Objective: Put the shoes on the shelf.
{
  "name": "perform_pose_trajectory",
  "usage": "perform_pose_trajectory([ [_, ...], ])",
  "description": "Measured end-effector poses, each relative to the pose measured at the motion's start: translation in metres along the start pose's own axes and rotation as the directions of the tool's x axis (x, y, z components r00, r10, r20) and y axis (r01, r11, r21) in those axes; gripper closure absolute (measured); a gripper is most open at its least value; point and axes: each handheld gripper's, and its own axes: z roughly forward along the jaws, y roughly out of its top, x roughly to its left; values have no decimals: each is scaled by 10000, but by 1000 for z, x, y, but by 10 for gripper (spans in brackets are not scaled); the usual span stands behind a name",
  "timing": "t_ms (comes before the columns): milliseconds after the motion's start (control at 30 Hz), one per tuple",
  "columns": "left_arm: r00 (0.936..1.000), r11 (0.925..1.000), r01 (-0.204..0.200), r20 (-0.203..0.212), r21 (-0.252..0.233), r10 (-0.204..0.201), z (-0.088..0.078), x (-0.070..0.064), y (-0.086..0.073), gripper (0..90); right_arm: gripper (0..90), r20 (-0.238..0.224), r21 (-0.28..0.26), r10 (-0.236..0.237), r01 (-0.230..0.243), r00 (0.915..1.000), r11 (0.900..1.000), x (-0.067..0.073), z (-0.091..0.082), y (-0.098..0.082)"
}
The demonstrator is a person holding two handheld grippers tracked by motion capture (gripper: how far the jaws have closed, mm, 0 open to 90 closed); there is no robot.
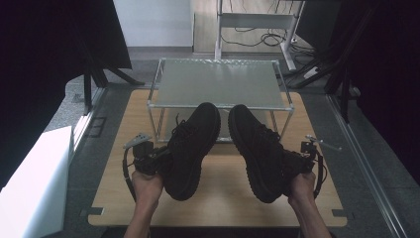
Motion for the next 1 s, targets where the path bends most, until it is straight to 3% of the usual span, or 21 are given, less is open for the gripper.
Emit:
perform_pose_trajectory([
  [467,9977,9960,680,93,-577,-676,9,1,31,807,740,-115,-409,258,-263,9996,9988,19,16,36],
  [733,9959,9923,884,-123,-873,-898,21,4,51,807,740,-40,-673,634,-635,9980,9957,20,25,55],
  [900,9935,9887,1087,-232,-1029,-1117,26,6,61,807,739,156,-793,616,-602,9980,9950,20,31,65],
  [1000,9886,9830,1425,-312,-1160,-1470,33,9,71,807,739,360,-813,715,-684,9968,9943,18,38,74],
])
